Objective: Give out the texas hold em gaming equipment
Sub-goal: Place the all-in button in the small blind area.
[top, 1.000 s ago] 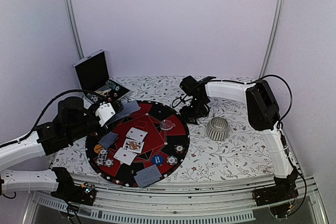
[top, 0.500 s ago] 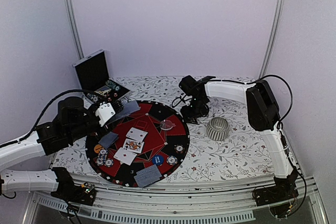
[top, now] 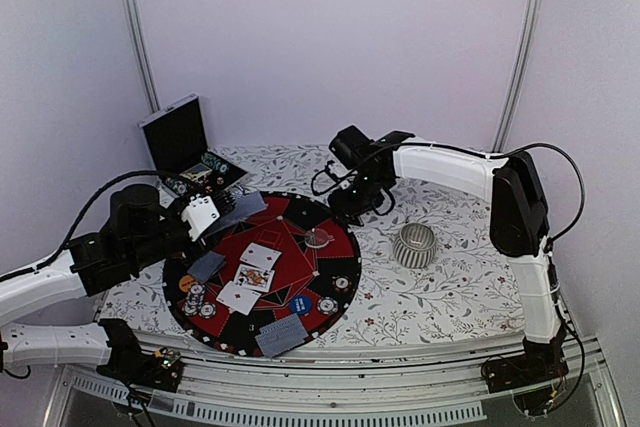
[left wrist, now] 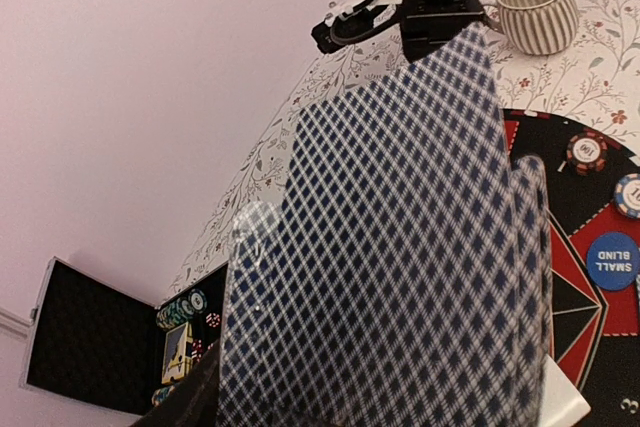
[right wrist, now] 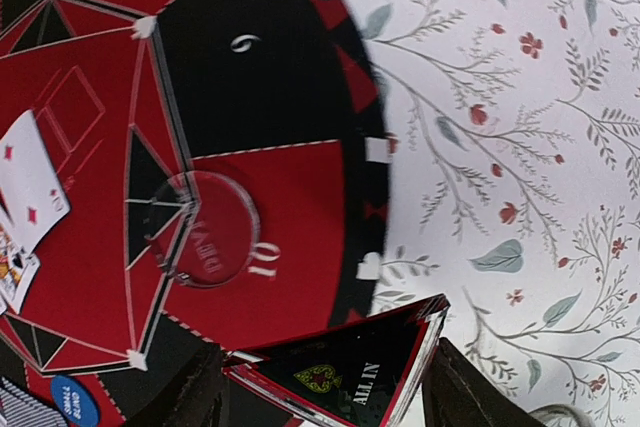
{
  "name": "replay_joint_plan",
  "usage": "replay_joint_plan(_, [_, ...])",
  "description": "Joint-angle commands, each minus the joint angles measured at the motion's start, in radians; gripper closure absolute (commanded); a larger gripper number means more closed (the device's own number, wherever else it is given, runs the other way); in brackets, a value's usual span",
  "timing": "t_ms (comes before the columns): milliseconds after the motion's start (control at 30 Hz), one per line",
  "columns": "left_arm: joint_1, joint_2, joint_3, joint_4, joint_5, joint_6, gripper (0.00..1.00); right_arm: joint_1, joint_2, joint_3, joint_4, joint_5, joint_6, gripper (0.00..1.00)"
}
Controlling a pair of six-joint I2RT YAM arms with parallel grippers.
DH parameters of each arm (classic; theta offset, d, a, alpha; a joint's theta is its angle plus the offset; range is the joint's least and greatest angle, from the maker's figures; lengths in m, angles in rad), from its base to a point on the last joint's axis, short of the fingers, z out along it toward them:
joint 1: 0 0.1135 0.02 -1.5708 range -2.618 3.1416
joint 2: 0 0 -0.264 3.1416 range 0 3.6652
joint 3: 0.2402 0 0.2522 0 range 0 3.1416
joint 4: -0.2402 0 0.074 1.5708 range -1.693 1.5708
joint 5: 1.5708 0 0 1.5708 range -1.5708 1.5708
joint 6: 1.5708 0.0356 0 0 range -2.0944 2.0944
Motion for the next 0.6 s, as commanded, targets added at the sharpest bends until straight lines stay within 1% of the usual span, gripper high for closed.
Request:
replay_joint_plan(0, [0.013, -0.009, 0.029, 0.018, 0.014, -0.009, 0.47, 0.039, -0.076, -0.037, 0.003, 0.010, 0.001, 0.46])
replay_joint_plan(100, [0.014, -0.010, 0.030, 0.016, 0.013, -0.009, 0.47, 0.055, -0.100, -0.054, 0.009, -0.021, -0.006, 0.50])
replay_joint_plan(167, [0.014, -0.011, 0.030, 0.015, 0.013, -0.009, 0.47, 0.094, -0.103, -0.072, 0.022, -0.052, -0.031, 0.51])
replay_joint_plan(233, [0.013, -0.013, 0.030, 0.014, 0.012, -0.009, 0.47, 0.145, -0.091, -0.087, 0.021, -0.074, -0.080, 0.51])
replay_joint_plan(333, [0.013, -0.015, 0.030, 0.014, 0.014, -0.009, 0.47, 0.202, -0.064, -0.118, 0.021, -0.062, -0.181, 0.52])
replay_joint_plan(567, [0.013, -0.020, 0.030, 0.013, 0.016, -0.012, 0.47, 0.210, 0.008, -0.090, 0.022, -0.062, -0.290, 0.55])
